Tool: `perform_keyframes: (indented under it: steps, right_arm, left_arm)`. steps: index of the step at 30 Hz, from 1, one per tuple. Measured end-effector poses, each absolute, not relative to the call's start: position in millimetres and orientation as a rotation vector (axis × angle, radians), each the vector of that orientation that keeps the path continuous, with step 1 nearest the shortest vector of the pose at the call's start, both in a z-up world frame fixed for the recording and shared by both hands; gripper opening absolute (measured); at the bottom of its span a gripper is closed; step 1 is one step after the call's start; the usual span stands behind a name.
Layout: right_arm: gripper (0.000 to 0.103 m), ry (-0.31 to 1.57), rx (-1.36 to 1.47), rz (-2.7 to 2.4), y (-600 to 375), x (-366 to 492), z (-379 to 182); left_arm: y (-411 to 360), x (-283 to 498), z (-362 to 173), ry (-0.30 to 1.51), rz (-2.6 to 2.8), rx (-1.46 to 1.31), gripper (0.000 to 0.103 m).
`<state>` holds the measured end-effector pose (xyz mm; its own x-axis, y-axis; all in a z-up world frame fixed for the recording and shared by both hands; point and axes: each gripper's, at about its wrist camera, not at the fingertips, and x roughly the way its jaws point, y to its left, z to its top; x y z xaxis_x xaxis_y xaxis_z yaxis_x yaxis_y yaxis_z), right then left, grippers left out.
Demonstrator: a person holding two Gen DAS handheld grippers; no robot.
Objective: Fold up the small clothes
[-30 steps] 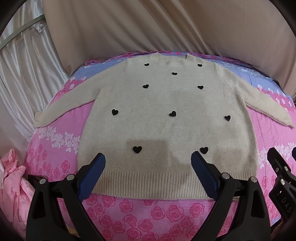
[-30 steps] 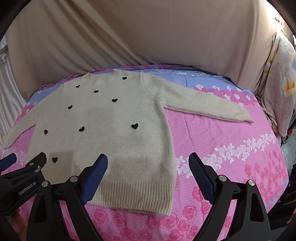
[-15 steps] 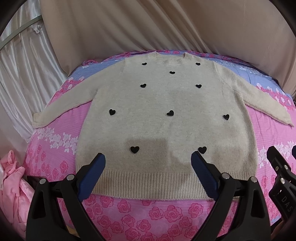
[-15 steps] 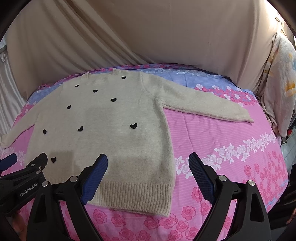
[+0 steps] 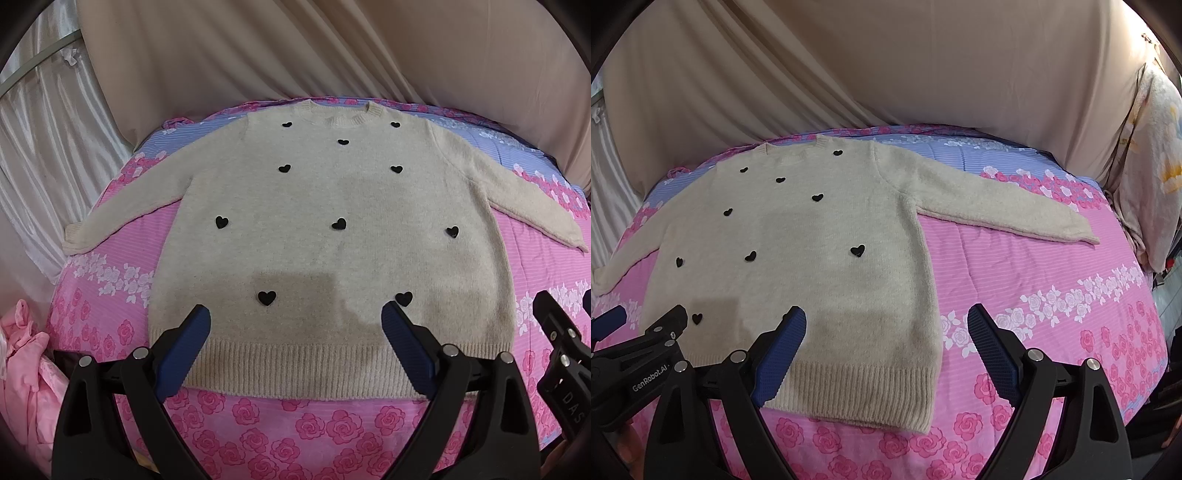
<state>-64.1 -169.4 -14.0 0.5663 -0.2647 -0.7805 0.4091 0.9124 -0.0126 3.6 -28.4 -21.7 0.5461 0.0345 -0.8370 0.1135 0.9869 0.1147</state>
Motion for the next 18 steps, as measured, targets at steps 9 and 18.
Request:
perform_keyframes:
  steps: [9, 18]
  right_arm:
    - [0.087, 0.89, 0.179, -0.396, -172.4, -62.9, -16.1]
    - [0.087, 0.906, 0.184, -0.395, -174.7, -56.7, -21.1]
  left_arm:
    - [-30.0, 5.6, -23.2, 0.998, -0.047, 0.165, 0.091]
    - [-33.2, 15.1, -28.6, 1.014, -0.049, 0.177, 0.091]
